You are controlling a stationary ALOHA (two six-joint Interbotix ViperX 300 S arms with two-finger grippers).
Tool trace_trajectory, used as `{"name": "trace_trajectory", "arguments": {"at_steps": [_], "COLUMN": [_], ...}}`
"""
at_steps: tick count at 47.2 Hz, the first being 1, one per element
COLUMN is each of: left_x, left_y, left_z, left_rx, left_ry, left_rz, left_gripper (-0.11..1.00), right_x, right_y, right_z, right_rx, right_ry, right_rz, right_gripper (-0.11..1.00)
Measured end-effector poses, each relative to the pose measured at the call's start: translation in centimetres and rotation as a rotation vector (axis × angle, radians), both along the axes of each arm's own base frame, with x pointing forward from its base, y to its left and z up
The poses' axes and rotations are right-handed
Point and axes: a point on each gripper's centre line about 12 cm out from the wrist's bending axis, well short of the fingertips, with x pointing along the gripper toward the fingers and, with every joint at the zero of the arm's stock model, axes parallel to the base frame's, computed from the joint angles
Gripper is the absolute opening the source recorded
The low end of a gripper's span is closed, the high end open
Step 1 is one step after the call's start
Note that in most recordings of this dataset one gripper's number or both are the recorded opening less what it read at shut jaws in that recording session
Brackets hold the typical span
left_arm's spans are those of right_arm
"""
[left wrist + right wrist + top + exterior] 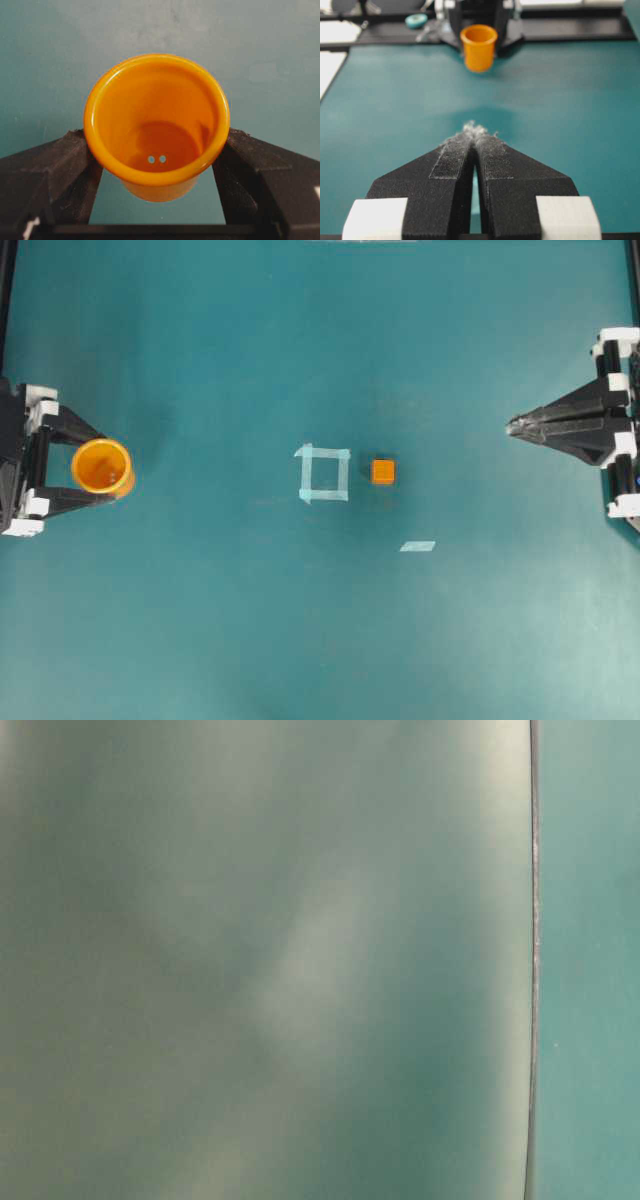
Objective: Move the cup to the left with left arm.
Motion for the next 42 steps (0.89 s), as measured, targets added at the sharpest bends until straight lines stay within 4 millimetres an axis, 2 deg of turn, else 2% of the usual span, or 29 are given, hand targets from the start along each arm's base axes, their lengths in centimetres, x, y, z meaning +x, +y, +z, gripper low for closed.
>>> {"name": "trace_trajectory", "arguments": {"at_steps": [42], "left_x": [0.08], "left_y": [0.27], "left_z": [-0.57], "left_rx": [0.058], "left_ry": [0.035], "left_rz": [-0.011], "left_gripper": [0.65], "right_x": [-0.02], "right_y": [0.01], "right_z": [-0.27], "right_rx": [0.000], "right_ry": [0.023], "right_rz": [0.001], "right_gripper": [0.00]}}
